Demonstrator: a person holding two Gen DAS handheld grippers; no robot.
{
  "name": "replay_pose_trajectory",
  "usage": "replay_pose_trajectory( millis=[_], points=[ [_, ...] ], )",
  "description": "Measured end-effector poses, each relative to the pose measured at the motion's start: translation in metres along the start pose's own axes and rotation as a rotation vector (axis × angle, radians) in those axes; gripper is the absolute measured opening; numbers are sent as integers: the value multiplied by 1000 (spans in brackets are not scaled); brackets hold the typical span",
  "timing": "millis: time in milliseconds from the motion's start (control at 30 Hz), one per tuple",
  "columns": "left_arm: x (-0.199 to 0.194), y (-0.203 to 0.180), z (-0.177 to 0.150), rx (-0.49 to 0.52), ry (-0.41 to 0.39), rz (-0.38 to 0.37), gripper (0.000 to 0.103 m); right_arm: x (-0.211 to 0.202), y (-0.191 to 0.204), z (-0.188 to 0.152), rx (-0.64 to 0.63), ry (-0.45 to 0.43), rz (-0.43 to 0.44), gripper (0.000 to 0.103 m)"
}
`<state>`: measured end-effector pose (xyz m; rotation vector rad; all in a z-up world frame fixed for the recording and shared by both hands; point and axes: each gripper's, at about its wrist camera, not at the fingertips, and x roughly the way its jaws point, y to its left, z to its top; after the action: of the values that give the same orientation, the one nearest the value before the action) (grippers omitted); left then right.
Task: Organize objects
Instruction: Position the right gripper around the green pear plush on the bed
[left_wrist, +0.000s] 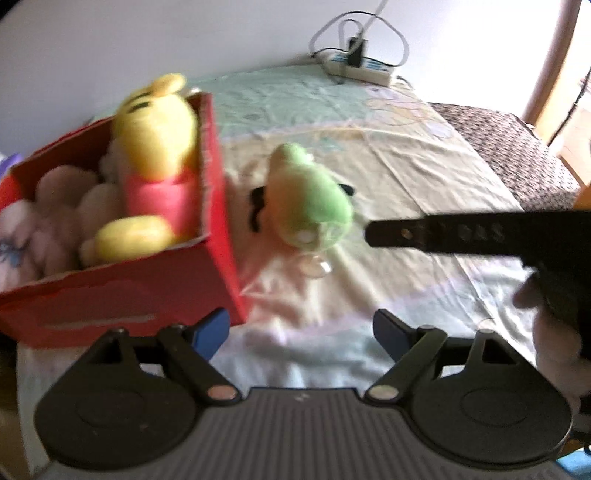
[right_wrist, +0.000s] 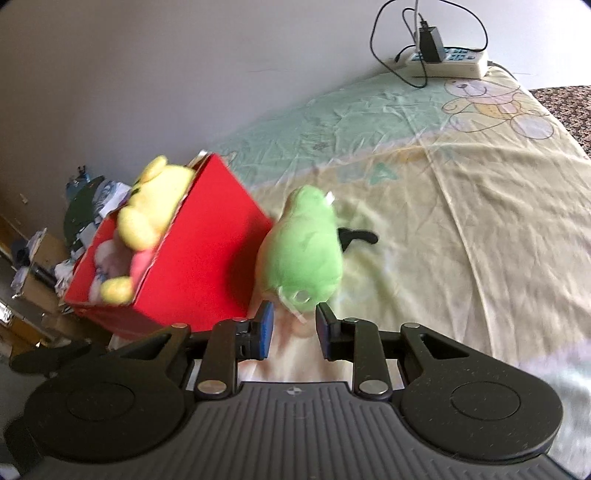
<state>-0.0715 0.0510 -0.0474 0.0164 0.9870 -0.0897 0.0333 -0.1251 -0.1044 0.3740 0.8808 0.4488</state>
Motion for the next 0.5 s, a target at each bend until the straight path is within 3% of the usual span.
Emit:
replay_pose_trajectory(
  millis=[167,267,500],
  points=[
    [13,-11,-1,59,-2,-38,86,10,8,26,-62,-26,19,27],
    [16,-12,-3,71,0,-60,86,23,20,43,-114,-21,84,27],
    [15,-10,-9,75,4,-53,87,75,39,57,-203,90,136,27]
  ],
)
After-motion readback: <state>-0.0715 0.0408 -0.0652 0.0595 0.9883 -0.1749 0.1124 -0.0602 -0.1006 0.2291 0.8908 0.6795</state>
